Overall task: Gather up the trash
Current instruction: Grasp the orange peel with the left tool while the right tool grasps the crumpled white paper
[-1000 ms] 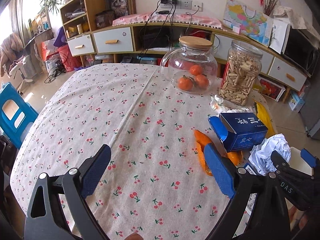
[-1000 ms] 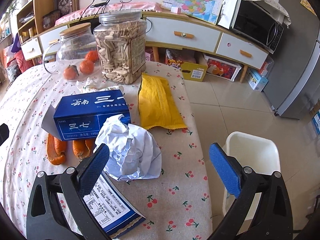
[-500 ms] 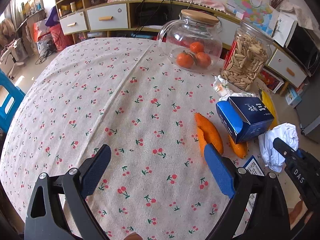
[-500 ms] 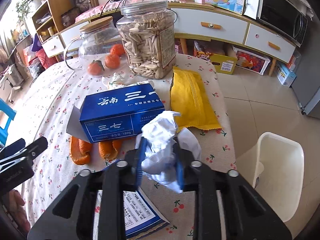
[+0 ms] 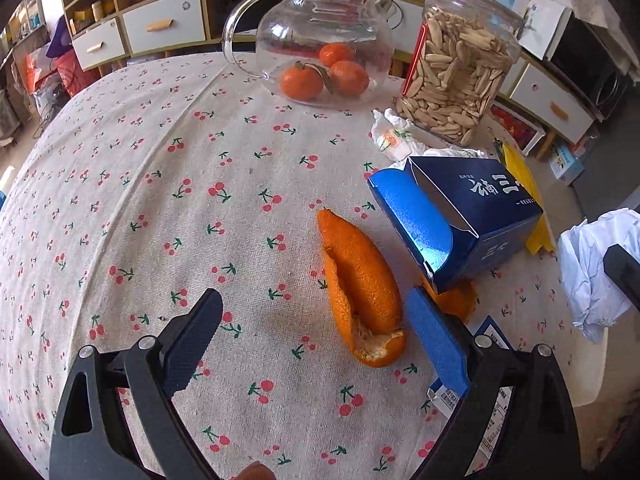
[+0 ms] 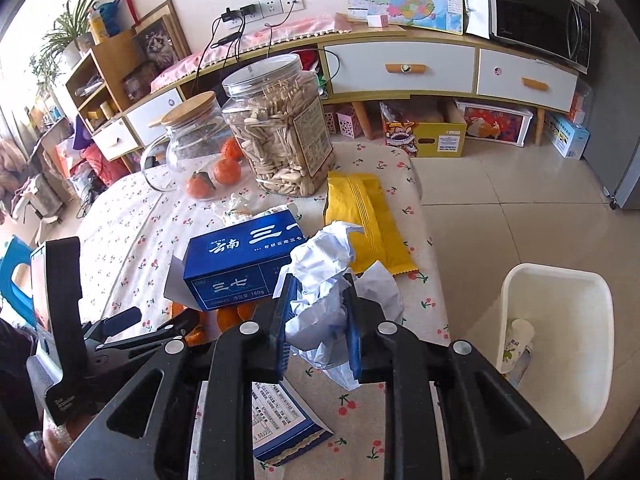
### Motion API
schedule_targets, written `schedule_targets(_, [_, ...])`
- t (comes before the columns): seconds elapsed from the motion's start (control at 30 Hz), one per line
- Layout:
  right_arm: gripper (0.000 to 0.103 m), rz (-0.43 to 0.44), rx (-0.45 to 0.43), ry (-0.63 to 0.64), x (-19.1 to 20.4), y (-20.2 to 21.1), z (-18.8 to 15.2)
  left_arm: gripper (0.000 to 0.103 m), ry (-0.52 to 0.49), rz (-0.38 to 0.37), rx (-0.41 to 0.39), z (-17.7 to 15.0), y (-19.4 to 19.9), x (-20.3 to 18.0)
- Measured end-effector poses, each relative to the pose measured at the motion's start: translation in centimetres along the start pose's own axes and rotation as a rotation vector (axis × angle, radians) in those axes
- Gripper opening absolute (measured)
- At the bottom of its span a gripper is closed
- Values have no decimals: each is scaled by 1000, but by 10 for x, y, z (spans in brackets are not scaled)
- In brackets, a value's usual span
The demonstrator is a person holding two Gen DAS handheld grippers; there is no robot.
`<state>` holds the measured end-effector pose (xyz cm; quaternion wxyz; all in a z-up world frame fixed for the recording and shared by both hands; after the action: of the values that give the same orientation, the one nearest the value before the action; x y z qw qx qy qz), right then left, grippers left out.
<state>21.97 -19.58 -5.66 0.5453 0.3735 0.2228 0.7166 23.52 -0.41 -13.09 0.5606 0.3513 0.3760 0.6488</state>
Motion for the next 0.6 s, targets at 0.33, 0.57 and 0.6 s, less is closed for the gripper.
schedule_targets(0.33, [21,27,-36,69,16,9,-1,25,-23,-51,-9,-3,1,4])
schedule_targets(0.57, [21,40,-65,108,26,21,-1,23,48,-67,-36,1,23,29])
schedule_targets(0.6, [21,42,-66,110,26,22,0,23,50,-60,-46,1,27,32])
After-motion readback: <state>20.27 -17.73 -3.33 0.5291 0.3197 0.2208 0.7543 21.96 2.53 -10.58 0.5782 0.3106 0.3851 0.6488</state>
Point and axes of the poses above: each gripper's, at about its wrist camera, not at the fingertips, and y roughly against the way its jaws point, x to its left, z to its top, the point moved 6 cm from there along -y, roughly the way its jaws point, and after that the axes turned 8 degrees about z, right-handed, at the moved point
